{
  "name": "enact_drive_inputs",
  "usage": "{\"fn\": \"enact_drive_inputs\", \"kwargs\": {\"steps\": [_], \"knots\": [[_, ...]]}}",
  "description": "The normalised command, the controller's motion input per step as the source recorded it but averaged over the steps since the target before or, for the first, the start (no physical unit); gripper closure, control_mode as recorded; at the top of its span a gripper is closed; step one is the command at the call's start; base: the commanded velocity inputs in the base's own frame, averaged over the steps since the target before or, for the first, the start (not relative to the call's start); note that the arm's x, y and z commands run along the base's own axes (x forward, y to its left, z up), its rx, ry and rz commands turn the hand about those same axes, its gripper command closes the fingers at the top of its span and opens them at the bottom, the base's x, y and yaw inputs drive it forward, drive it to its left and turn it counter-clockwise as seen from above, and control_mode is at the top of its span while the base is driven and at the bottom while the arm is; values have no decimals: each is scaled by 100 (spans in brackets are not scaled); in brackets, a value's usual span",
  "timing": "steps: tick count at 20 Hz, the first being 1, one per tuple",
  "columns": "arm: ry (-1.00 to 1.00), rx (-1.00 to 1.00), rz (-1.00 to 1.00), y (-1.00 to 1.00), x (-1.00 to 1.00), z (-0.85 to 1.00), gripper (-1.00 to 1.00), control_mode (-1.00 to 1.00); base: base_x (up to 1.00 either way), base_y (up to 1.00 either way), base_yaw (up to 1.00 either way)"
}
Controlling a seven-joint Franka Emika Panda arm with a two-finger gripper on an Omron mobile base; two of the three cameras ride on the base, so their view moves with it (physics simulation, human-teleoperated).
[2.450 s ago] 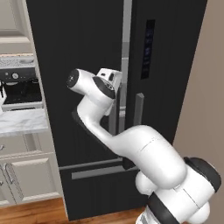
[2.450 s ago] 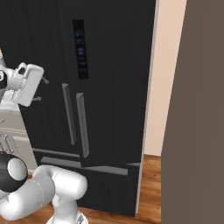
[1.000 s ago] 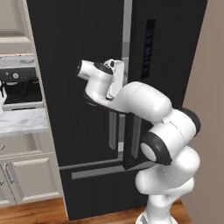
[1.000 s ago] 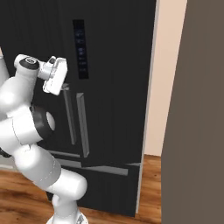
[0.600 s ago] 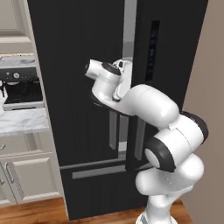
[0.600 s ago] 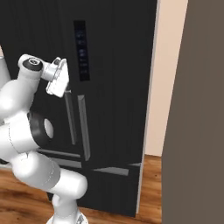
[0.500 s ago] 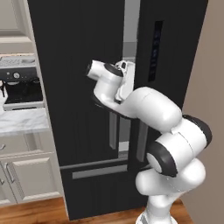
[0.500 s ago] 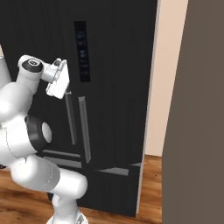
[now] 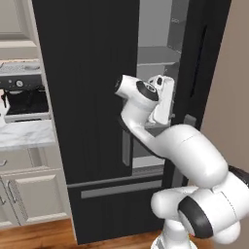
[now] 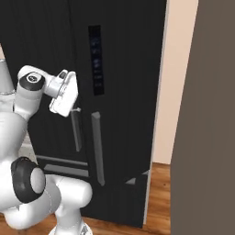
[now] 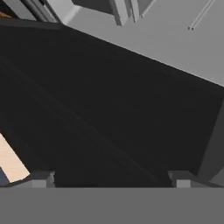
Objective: There is a bowl on the dining counter. Grab a lemon wedge from the fridge and place it in the bowl. Then get the liquor bottle and glass cup from the cabinet and place them next to the bowl.
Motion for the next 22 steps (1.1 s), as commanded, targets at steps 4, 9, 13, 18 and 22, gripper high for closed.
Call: {"fn": "enact_drive_inputs", "kwargs": {"steps": [4,9,13,18,22], "knots": [[2,0,-6,-100,-64,3,-100,-100,0,0,0],[5,0,-8,-100,-16,0,-100,-100,0,0,0],[5,10,-4,-100,0,0,-100,-100,0,0,0],[1,20,0,-91,2,5,-100,-100,0,0,0],[4,22,0,-37,-6,5,-100,-100,0,0,0]]}}
